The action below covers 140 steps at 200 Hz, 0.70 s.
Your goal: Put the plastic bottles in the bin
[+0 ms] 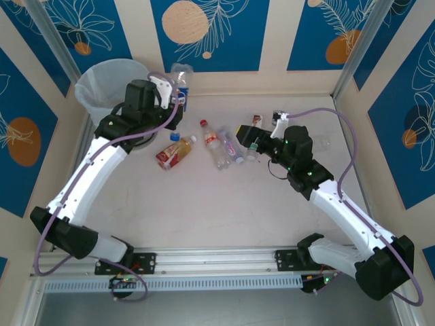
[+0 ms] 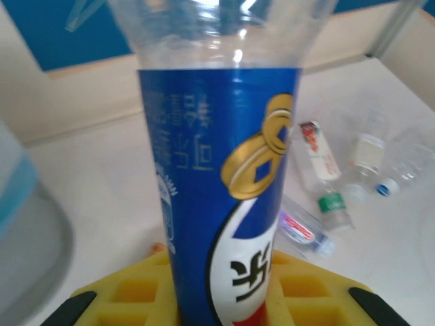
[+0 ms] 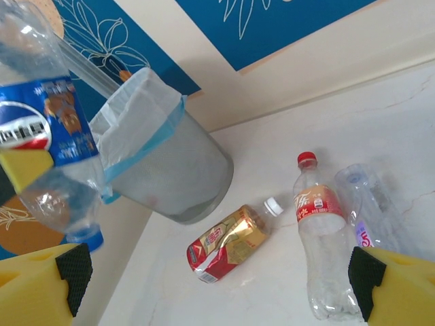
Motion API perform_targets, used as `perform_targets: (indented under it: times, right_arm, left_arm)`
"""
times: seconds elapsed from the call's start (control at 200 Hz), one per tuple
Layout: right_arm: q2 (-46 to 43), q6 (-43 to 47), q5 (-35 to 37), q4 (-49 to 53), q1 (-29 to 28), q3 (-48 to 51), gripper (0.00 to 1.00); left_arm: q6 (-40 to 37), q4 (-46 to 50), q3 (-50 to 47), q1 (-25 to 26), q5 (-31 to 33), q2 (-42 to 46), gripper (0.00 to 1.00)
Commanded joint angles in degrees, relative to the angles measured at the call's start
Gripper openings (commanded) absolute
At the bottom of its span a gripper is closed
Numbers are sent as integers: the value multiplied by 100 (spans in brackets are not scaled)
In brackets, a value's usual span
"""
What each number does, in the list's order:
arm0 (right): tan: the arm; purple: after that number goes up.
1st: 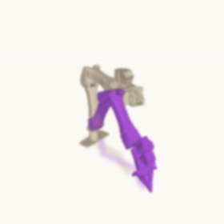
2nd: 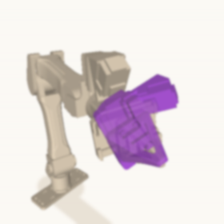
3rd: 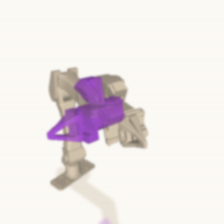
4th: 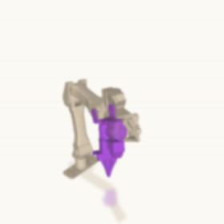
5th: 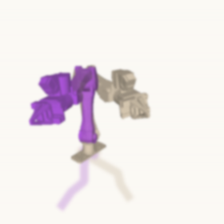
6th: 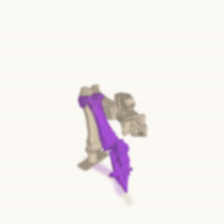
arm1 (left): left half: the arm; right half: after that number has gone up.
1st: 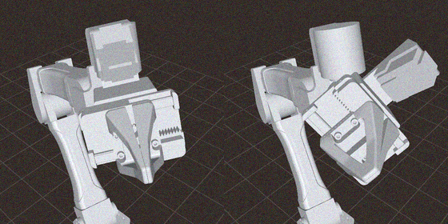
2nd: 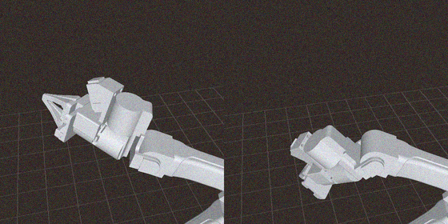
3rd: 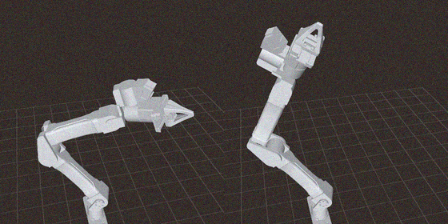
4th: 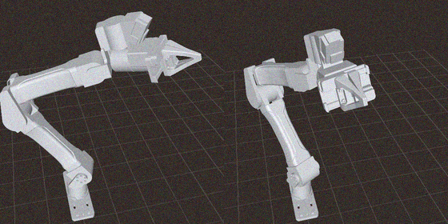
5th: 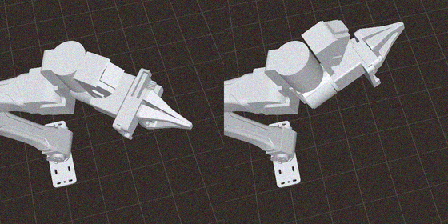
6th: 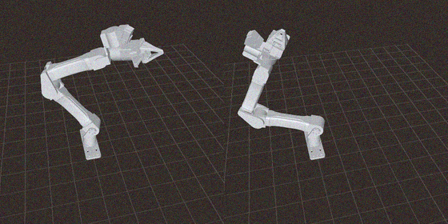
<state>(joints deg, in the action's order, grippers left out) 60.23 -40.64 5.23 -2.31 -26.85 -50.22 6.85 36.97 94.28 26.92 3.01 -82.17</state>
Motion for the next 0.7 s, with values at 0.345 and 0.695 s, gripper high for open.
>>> perform_targets:
  times: [0.345,0.695]
  right_arm:
    - [-62,63,-124,-113,22,-36,99]
    - [-159,106,45,49,22,37,100]
  left_arm:
    - [-822,-358,1563,-814,1532,-757,26]
    - [-1116,-203,2739,-2103,1501,-1915,27]
